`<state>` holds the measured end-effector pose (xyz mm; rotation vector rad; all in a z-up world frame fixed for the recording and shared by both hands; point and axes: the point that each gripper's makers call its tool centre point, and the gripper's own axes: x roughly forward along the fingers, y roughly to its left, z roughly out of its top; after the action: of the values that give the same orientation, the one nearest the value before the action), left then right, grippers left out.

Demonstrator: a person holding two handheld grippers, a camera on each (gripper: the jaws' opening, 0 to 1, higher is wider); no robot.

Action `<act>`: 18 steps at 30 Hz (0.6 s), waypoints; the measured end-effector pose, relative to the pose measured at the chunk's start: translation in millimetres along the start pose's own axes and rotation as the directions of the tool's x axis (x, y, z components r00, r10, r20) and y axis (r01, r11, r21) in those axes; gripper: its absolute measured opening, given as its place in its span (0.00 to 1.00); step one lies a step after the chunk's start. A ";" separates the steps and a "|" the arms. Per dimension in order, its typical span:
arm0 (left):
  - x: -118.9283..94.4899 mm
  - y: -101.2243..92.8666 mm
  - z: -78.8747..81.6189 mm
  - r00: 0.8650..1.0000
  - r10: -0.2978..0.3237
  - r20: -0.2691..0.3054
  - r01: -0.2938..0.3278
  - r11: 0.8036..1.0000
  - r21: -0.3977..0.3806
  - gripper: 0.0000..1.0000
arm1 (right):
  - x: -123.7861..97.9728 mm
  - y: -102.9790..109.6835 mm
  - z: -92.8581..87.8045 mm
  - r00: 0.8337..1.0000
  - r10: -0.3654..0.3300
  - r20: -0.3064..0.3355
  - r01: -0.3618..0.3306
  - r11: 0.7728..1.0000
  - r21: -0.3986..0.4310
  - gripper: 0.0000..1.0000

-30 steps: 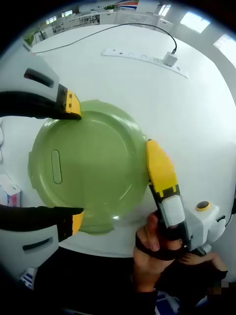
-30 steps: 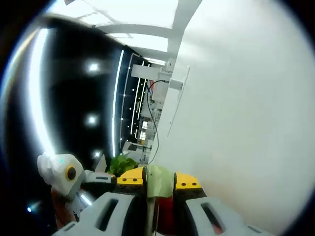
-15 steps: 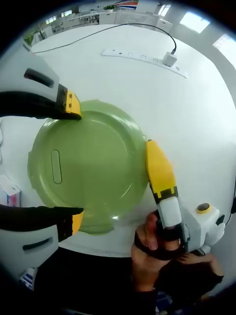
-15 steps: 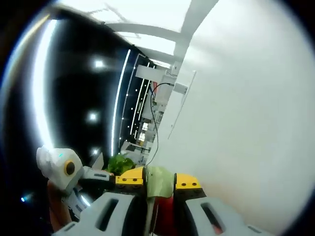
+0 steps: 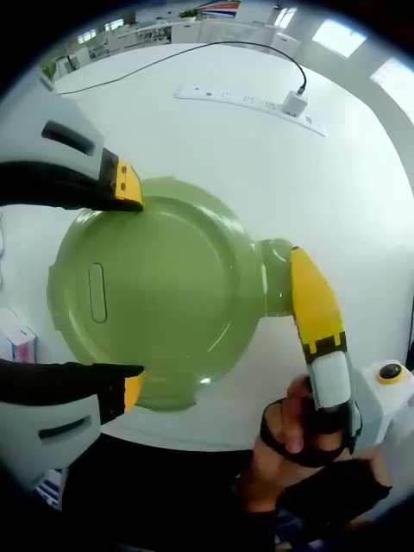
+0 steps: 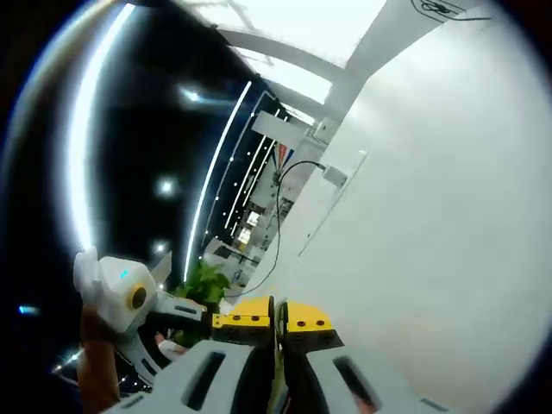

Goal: Open container latches remove lid place lid upside down on tabletop take tomato from container place on tabletop

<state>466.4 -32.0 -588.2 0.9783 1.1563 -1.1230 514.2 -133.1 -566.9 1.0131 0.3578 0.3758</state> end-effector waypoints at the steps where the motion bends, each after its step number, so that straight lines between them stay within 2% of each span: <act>1: 0.1 -0.1 -0.3 1.000 0.001 0.000 -0.001 1.000 0.000 0.63 | -0.3 2.7 0.3 1.000 -0.001 0.009 0.002 1.000 -0.012 0.00; 7: -1.4 0.6 -2.1 1.000 0.002 0.004 -0.002 1.000 -0.003 0.63 | -3.4 3.5 -2.9 1.000 -0.002 0.002 0.002 0.999 -0.035 0.00; 12: -3.1 1.1 -4.4 1.000 0.001 0.024 -0.001 1.000 -0.002 0.63 | -7.0 5.4 -8.1 1.000 -0.020 -0.003 0.020 0.994 -0.105 0.00; 15: -3.8 1.4 -4.8 0.999 0.002 0.033 -0.002 1.000 -0.004 0.63 | -2.5 0.0 -1.4 0.999 -0.052 -0.011 0.049 0.984 -0.171 0.00; 18: -4.4 1.8 -4.9 0.999 0.003 0.038 -0.002 1.000 -0.005 0.63 | 0.7 -2.0 1.2 0.998 -0.059 -0.015 0.056 0.984 -0.171 0.00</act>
<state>467.1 -26.2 -584.6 0.9505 1.1267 -1.1317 515.6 -134.6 -568.0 0.8300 0.3657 0.3585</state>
